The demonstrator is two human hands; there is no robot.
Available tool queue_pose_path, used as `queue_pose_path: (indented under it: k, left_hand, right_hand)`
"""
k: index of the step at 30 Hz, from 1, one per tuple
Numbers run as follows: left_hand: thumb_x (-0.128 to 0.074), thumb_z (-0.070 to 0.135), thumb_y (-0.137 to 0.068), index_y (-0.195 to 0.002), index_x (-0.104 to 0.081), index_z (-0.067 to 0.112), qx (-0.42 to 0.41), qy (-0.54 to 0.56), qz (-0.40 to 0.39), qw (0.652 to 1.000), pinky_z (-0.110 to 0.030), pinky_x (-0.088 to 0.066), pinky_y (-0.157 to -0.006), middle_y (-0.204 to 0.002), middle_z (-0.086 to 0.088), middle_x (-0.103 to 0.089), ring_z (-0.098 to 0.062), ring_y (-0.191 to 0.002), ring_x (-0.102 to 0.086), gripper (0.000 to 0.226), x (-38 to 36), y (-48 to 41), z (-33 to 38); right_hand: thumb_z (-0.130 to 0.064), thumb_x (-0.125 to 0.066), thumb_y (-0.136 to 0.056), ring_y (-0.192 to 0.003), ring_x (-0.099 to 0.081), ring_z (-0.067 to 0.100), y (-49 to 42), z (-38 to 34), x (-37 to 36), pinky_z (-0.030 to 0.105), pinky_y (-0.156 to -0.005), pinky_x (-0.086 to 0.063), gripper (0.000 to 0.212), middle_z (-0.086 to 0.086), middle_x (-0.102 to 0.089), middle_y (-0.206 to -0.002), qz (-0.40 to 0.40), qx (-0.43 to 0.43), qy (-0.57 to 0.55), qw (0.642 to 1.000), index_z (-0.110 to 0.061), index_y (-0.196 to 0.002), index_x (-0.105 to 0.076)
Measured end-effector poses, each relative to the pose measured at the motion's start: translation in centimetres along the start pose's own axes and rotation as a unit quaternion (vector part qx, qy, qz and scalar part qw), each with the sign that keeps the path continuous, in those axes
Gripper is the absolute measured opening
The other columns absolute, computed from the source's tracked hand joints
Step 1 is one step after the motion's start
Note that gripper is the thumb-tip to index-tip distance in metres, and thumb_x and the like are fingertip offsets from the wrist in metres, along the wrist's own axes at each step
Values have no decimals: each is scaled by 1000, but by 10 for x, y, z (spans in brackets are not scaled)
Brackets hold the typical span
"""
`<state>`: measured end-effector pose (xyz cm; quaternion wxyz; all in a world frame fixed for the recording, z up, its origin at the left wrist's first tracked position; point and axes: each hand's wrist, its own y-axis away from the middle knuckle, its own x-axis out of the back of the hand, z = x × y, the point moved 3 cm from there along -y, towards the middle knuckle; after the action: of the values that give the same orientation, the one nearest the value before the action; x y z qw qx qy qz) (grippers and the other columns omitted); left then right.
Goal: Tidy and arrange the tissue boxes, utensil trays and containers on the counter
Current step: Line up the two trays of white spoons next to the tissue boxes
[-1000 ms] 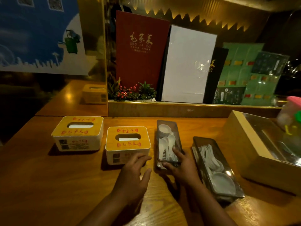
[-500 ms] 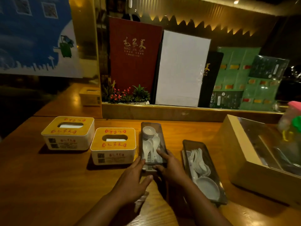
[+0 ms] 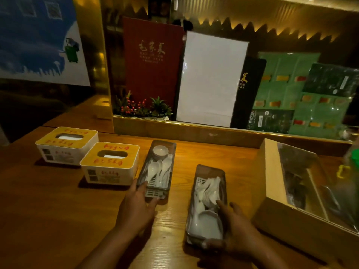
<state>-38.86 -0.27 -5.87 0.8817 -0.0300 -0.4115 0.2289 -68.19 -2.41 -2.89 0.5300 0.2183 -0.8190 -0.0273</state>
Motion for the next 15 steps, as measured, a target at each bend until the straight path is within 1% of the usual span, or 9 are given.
queue_pose_path:
  k: [2,3,4,5,7,9,12,13,15]
  left_hand:
    - [-76,34,-85,-139,-58,19,5,6,8,1000,-35,-48,-99,-156,-3,-41,-26,-132,-51,59,-3,2,4]
    - [-75,32,-86,-140,-58,20,5,7,12,1000,-35,-48,-98,-156,-2,-41,-25,-131,-52,58,-3,3,5]
    - [-75,31,-86,-141,-57,21,5,8,16,1000,-34,-48,-98,-156,-1,-40,-25,-132,-51,58,-3,5,6]
    - [-74,31,-87,-142,-55,22,5,8,17,1000,-33,-47,-98,-157,0,-39,-24,-133,-50,59,-3,6,7]
    - [-73,32,-88,-144,-53,24,4,9,18,1000,-33,-47,-99,-159,2,-37,-23,-135,-48,60,-4,7,7]
    - [-73,32,-87,-144,-52,24,4,14,16,1000,-34,-47,-101,-160,2,-34,-23,-136,-47,61,-6,9,8]
    - [-73,32,-87,-147,-49,26,8,16,14,1000,-36,-47,-104,-163,4,-29,-22,-139,-44,64,-8,13,8]
    - [-72,32,-87,-147,-48,27,11,15,14,1000,-36,-47,-105,-163,4,-27,-21,-140,-43,65,-8,13,8]
    - [-71,34,-88,-148,-47,28,16,5,16,1000,-36,-46,-106,-163,3,-27,-22,-141,-41,65,-7,13,9]
  right_hand:
    - [-102,-53,-29,-145,-30,27,1,3,-5,36,-118,-33,136,3,-14,-162,26,43,-54,997,-46,-149,-24]
    - [-104,-46,-29,-143,-32,29,1,5,-6,39,-117,-35,138,5,-18,-160,31,62,-71,995,-41,-150,-28]
    - [-104,-46,-33,-143,-32,30,-1,6,-7,40,-116,-36,135,4,-19,-160,33,80,-80,993,-40,-151,-29]
    - [-101,-53,-39,-144,-31,25,-4,7,-8,36,-116,-36,126,-3,-16,-160,39,101,-85,991,-45,-150,-28]
    - [-93,-63,-47,-139,-26,9,-10,6,-6,19,-110,-33,111,-23,-9,-153,48,128,-107,985,-56,-143,-23]
    - [-86,-66,-54,-139,-22,5,-21,7,-4,15,-108,-29,105,-28,-6,-150,52,137,-136,980,-51,-144,-25]
    - [-49,-74,-82,-148,-17,12,-45,13,-8,25,-115,-28,83,-24,-2,-162,80,130,-150,977,-37,-152,-32]
    - [-42,-73,-85,-149,-17,13,-53,17,-10,31,-118,-30,79,-25,-1,-163,81,128,-166,974,-38,-152,-33]
    - [-37,-72,-88,-150,-19,15,-68,21,-13,42,-114,-41,72,-32,0,-161,75,124,-194,970,-46,-150,-35]
